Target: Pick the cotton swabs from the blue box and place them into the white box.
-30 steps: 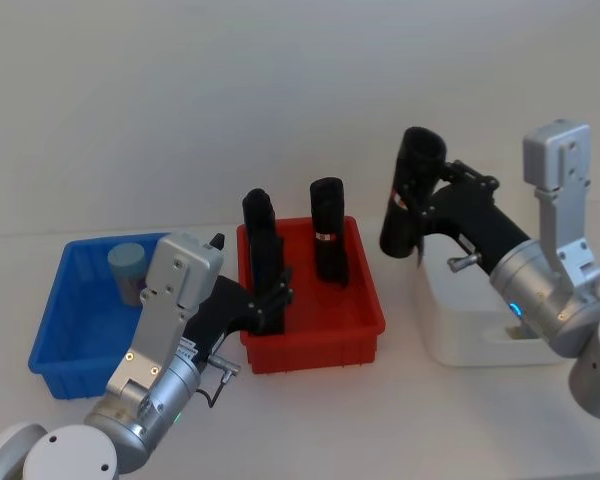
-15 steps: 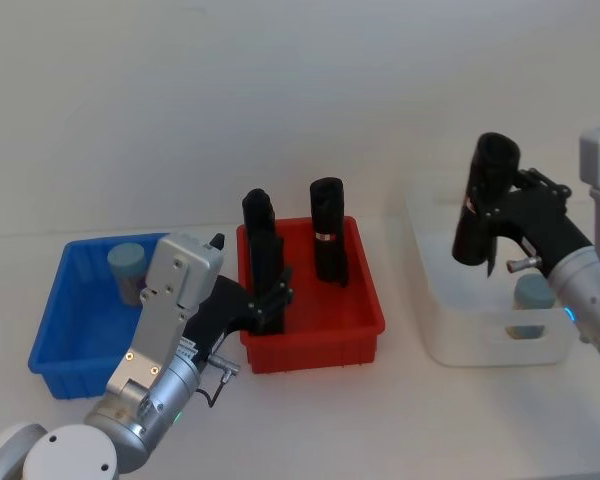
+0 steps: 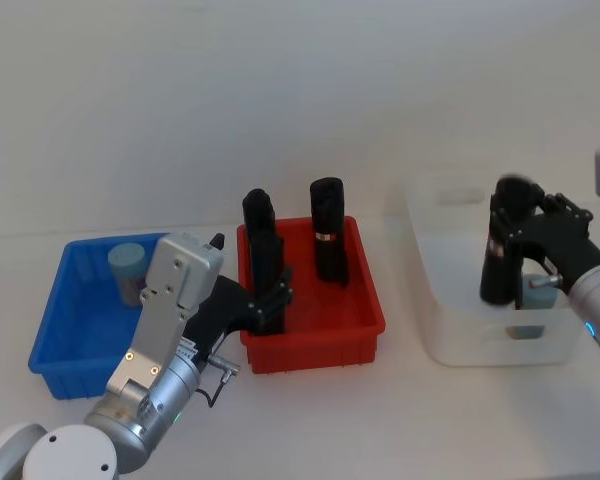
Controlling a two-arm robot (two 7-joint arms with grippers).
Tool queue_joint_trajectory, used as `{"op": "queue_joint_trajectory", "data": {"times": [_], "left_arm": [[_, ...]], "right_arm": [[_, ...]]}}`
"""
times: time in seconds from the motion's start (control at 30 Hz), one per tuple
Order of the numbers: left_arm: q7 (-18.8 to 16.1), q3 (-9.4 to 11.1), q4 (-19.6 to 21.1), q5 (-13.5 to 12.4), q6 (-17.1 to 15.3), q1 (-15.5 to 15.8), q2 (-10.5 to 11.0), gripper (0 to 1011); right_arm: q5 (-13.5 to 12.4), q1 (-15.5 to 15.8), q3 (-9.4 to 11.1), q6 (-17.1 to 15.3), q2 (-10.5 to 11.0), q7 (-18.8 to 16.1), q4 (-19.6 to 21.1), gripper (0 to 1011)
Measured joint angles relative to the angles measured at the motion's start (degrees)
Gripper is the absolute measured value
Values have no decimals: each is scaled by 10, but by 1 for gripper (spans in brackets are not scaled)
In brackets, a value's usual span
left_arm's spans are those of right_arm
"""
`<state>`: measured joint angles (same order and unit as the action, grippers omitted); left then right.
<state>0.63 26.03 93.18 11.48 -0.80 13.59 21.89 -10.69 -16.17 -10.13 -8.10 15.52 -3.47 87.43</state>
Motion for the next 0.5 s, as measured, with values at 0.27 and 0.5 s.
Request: {"op": "queue_joint_trajectory", "data": {"times": [0.27,0.5], "left_arm": [[0,0,0,0,0,0,0,1000],[0,0,0,0,0,0,0,1000]], "right_arm": [[-2,0,1,-3,0,-9,-12,721],[-4,0,2,-3,1,-14,-17,928]]}}
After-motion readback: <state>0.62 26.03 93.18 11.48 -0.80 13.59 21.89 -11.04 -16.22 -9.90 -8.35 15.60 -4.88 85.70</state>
